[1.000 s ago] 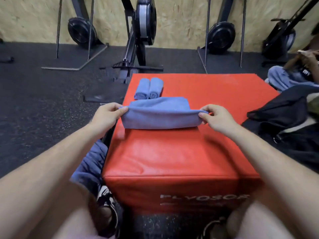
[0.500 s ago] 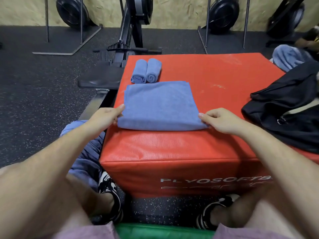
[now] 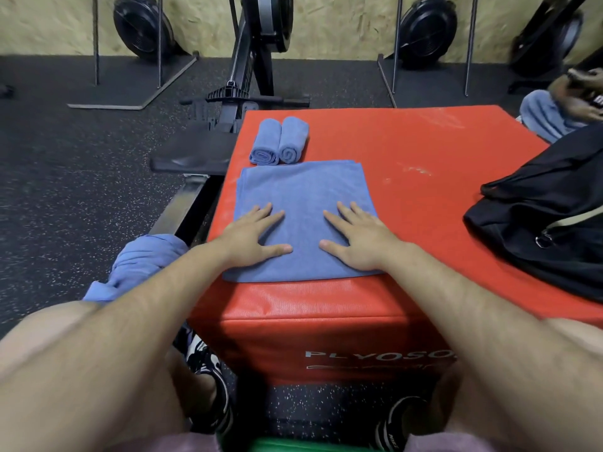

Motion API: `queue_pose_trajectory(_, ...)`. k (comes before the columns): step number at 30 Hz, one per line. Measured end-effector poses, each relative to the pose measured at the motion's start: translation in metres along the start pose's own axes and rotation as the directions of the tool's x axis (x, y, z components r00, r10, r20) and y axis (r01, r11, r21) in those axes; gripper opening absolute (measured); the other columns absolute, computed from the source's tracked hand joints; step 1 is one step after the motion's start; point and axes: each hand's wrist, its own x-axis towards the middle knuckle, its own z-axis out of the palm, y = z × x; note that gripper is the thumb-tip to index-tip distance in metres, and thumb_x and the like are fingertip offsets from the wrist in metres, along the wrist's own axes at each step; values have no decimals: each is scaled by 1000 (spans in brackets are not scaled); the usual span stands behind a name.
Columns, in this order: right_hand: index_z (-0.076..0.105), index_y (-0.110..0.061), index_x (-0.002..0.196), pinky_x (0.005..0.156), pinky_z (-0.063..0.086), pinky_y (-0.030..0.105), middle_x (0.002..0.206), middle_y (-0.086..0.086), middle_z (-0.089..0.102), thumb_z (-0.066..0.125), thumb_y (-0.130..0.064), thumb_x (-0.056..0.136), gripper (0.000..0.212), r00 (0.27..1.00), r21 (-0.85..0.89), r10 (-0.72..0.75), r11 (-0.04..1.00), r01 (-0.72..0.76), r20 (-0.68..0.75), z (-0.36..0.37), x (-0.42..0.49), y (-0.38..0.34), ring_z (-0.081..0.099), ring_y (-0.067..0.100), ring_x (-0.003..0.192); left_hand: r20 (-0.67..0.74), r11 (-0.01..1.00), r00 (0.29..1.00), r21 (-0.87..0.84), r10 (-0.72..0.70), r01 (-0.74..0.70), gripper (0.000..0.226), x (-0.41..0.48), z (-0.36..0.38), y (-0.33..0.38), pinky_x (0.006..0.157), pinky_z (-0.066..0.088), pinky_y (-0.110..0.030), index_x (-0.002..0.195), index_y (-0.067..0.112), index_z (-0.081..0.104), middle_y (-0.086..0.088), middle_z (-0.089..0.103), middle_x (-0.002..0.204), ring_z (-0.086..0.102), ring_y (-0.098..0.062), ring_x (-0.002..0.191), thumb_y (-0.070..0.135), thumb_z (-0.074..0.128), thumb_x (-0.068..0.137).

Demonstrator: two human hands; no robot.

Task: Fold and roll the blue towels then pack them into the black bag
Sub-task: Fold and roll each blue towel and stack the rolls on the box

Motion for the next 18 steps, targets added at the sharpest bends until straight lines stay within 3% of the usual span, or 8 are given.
queue_pose_trajectory(4,3,-38,159,125,0,41,168,0,-8,26,-76,93,80,995,-27,10,1000,-7,99,1,-13,-3,-7,23,154,20,999,1000,45,-9,8,120,-11,-2,-2,125,14,-41,155,43,25,4,13,167,10,-18,154,105,28,52)
queue_pose_trajectory(7,4,-38,159,125,5,41,168,0,-7,30,-79,90,84,989,-50,-9,999,16,144,-4,-33,-7,-4,23,155,-14,995,999,94,41,-40,125,-29,1,3,120,24,-41,147,45,39,2,27,162,24,-20,148,110,19,42)
queue_pose_trajectory(13,24,-39,154,117,29,44,162,0,20,47,-80,82,86,976,-94,-49,993,70,212,-29,-49,-14,22,25,148,71,987,994,134,78,-87,89,-36,-18,10,108,33,-40,124,47,56,13,43,136,42,-16,127,101,31,57)
queue_pose_trajectory(18,34,-33,150,110,39,46,152,-3,35,48,-69,89,72,989,-124,-33,991,52,144,-51,8,0,37,26,140,-25,989,999,144,46,-42,48,15,-37,1,108,39,-44,131,32,55,2,47,136,45,-23,129,59,57,91)
